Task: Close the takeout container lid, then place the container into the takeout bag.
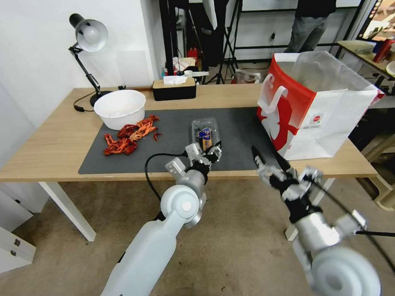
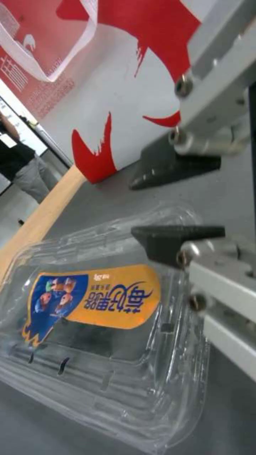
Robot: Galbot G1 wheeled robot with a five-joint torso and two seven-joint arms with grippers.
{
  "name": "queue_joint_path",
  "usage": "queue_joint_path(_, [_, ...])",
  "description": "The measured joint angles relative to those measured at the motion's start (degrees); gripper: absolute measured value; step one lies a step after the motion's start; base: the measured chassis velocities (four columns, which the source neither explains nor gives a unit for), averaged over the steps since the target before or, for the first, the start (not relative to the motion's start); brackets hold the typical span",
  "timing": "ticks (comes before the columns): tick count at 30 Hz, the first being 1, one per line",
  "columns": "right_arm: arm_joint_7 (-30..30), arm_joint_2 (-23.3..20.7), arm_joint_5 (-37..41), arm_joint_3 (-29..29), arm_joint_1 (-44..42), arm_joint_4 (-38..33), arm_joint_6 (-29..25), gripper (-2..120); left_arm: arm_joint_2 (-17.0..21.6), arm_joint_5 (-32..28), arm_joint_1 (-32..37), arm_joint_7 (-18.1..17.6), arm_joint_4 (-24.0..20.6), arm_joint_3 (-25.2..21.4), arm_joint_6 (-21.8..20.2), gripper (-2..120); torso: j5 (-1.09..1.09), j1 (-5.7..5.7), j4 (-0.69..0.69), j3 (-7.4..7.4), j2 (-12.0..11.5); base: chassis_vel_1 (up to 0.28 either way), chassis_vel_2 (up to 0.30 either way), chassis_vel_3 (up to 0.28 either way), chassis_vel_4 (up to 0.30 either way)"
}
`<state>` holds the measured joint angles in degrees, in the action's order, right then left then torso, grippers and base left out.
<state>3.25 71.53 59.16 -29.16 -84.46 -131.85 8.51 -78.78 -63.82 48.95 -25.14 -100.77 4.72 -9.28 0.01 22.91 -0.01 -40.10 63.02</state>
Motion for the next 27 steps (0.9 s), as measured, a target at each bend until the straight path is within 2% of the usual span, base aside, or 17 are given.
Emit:
queue_joint_path(1, [1.22,-0.43,1.81,0.19,1.67,0.82,1.09,100,0.09,-0.04,-0.18,-0.02,0.21,0.06,0.0,15,0.01,0.0,0.02,0.0,0.0,0.0,0.0,0.0,0.0])
queue_joint_path(2, [1.22,-0.43,1.81,0.19,1.67,0.82,1.09,100,0.09,-0.04,-0.18,-0.02,0.21,0.06,0.0,15,0.01,0.0,0.02,0.0,0.0,0.0,0.0,0.0,0.0])
queue_joint_path(3, [4.89,-1.33,5.94,0.83,6.15,3.01,3.95,100,0.29,-0.23,-0.44,-0.07,0.62,0.07,0.06,6,-0.01,0.0,0.02,-0.01,0.0,0.0,0.0,0.0,0.0])
queue_joint_path(4, [4.89,-1.33,5.94,0.83,6.15,3.01,3.95,100,0.29,-0.23,-0.44,-0.07,0.62,0.07,0.06,6,-0.01,0.0,0.02,-0.01,0.0,0.0,0.0,0.0,0.0])
queue_joint_path(6, [8.81,-2.14,9.5,1.51,11.03,5.57,6.19,100,0.39,-0.74,-0.51,-0.26,0.69,-0.02,0.12,0,0.0,0.0,0.03,0.0,0.0,0.0,0.0,0.0,0.0])
queue_joint_path(15, [15.73,-4.37,16.25,4.38,23.19,13.52,12.19,100,0.55,-1.51,-0.67,-0.58,0.83,-0.31,0.44,0,0.0,0.01,0.02,-0.01,-0.01,0.0,0.0,0.0,0.0])
queue_joint_path(21, [21.08,-4.41,18.67,9.42,32.84,21.37,21.03,100,0.93,-1.68,-0.53,-0.7,1.1,-0.71,0.57,0,-0.01,0.01,0.02,-0.01,-0.01,0.0,0.0,0.0,0.0])
queue_joint_path(22, [21.08,-4.41,18.67,9.42,32.84,21.37,21.03,100,0.93,-1.68,-0.53,-0.7,1.1,-0.71,0.57,0,-0.01,0.01,0.02,-0.01,-0.01,0.0,0.0,0.0,0.0])
queue_joint_path(25, [24.3,-3.54,19.13,13.47,39.21,26.69,26.28,100,1.0,-1.71,-0.39,-0.67,1.44,-1.02,0.71,0,-0.01,0.01,0.02,-0.01,-0.01,0.0,0.0,0.0,0.0])
queue_joint_path(27, [25.03,-3.08,19.57,14.24,40.57,27.91,27.09,100,0.94,-1.71,-0.35,-0.67,1.51,-1.11,0.75,0,-0.01,0.01,0.02,-0.01,-0.01,0.0,0.0,0.0,0.0])
